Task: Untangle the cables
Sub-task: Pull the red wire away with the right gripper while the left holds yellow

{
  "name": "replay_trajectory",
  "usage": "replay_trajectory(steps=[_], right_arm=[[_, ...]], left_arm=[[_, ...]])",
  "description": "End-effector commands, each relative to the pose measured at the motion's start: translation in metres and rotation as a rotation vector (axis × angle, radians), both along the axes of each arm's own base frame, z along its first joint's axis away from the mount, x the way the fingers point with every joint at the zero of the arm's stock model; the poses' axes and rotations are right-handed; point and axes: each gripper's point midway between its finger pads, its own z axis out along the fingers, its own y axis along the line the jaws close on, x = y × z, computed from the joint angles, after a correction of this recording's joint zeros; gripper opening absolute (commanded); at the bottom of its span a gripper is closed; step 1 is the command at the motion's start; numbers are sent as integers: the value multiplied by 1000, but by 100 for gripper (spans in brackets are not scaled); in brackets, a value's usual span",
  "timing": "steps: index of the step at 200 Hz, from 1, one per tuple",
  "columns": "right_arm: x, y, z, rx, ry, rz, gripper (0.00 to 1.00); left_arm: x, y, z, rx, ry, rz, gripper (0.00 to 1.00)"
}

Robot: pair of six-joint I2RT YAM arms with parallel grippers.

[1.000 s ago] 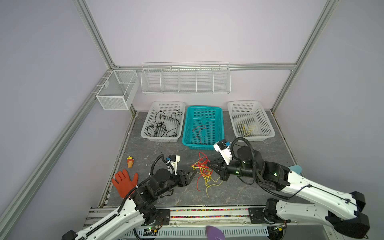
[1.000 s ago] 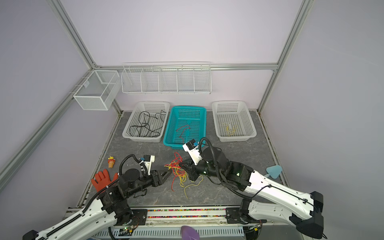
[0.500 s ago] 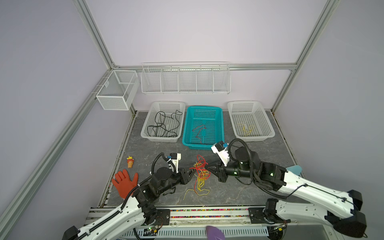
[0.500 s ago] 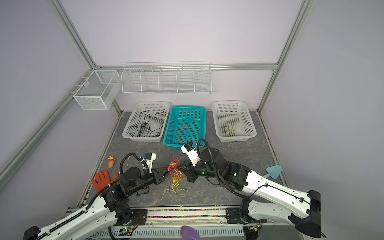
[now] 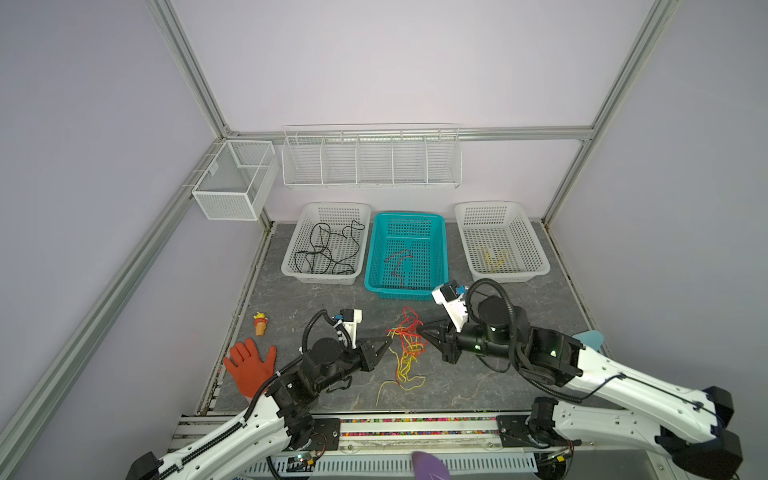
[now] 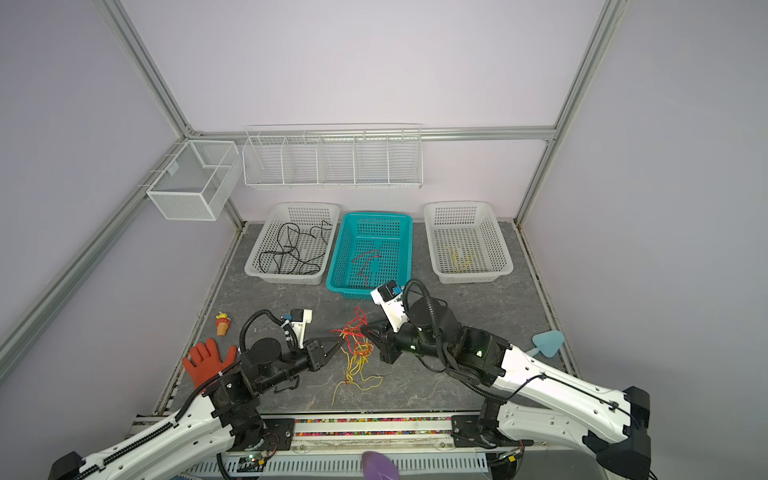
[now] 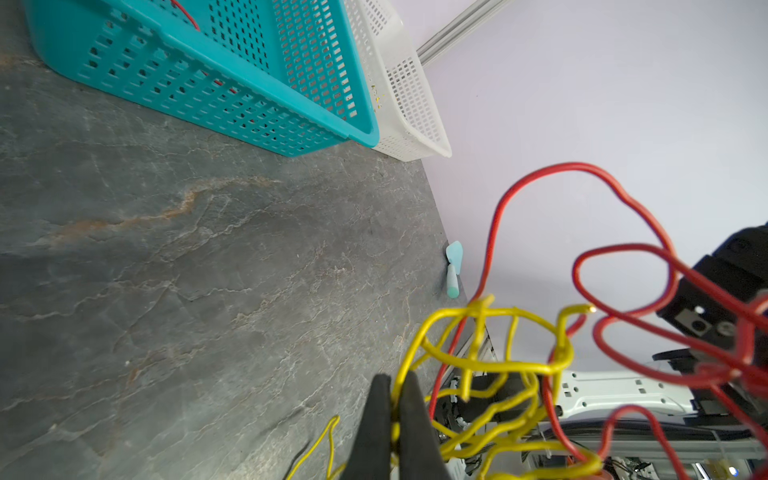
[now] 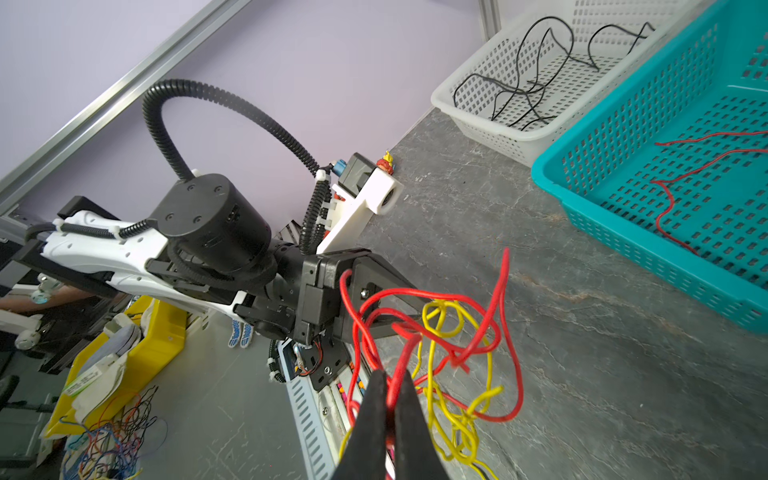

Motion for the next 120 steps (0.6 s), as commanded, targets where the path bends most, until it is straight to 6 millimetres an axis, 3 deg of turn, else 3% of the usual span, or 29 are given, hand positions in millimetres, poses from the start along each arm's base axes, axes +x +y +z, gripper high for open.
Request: replay_trajectory(steps=[1,19,24,60,95,120], right_arm=[[15,-24,-4,-14,-14,-133,6],[27,-45,-9,-32,-3,-243,6],[31,-53,-25,-64,15,-275,6],[51,-105,-56,-99,90,-492,6],[57,-151,-83,-172,138,-659,6],[54,-170,-102,-201,191,-712,6]], left_arm=[[2,7,-1,35,-14,28,0],[5,18,-7,74,-6,83,0],[6,21,-8,85,-5,99,0],[12,41,-9,162,-12,181,0],[21,55,-10,255,0,236,0],[30,68,-16,306,46,281,0]])
